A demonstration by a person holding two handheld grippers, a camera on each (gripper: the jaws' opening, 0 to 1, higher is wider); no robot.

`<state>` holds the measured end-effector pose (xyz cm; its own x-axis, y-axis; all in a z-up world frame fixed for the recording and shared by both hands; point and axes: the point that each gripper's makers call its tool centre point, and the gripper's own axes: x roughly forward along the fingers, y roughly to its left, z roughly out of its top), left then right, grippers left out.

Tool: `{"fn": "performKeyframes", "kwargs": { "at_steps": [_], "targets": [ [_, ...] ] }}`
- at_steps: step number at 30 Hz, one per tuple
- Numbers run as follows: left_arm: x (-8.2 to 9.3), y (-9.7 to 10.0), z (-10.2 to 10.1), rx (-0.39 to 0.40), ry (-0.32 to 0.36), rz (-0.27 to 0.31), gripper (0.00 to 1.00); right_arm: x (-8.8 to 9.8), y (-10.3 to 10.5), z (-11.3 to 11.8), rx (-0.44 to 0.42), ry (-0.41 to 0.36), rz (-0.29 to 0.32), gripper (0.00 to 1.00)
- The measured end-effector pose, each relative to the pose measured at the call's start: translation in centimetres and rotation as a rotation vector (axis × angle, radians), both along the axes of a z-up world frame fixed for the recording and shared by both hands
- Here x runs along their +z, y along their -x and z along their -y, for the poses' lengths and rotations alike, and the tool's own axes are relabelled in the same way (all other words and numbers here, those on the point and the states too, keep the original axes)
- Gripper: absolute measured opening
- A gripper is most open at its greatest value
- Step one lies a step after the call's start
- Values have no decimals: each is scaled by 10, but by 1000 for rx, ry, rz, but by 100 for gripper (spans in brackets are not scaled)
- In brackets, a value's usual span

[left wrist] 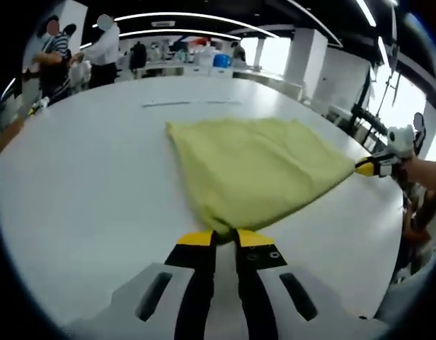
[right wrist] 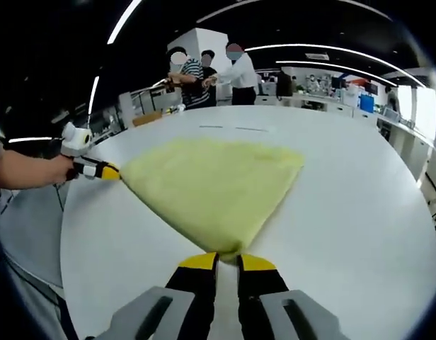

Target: Fold the garment on the visible template until the final outline fits inside the template.

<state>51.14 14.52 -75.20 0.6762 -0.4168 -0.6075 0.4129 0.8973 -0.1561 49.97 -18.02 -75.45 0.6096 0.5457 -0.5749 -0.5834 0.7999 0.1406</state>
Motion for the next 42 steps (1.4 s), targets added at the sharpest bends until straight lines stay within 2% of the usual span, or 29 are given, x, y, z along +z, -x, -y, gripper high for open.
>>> {"fn": "performKeyframes", "kwargs": {
  "at_steps": [8, 16, 24, 29, 36, 39, 42],
  "targets": [
    [2, 3, 7, 2, 19, -3, 2, 1, 0, -7, -15, -13, 4, 2],
    [4, 3, 9, -8, 23, 0, 0, 0, -1, -8, 0, 11, 14, 0],
    [8, 6, 5, -31, 7, 12, 0, 0, 0, 1, 41, 83, 26, 0],
    [9, 10, -1, -78, -34, 20, 0, -1, 0, 13, 87, 174, 46, 0],
    [11, 13, -7, -147, -73, 31, 0, -1, -1, 23, 122, 241, 65, 0],
    [9, 17, -4, -167, -77, 22, 0, 0, 0, 22, 136, 234, 61, 0],
    [3, 23, -1, -169, -59, -16, 0, 2, 3, 19, 145, 194, 49, 0]
  ]
}}
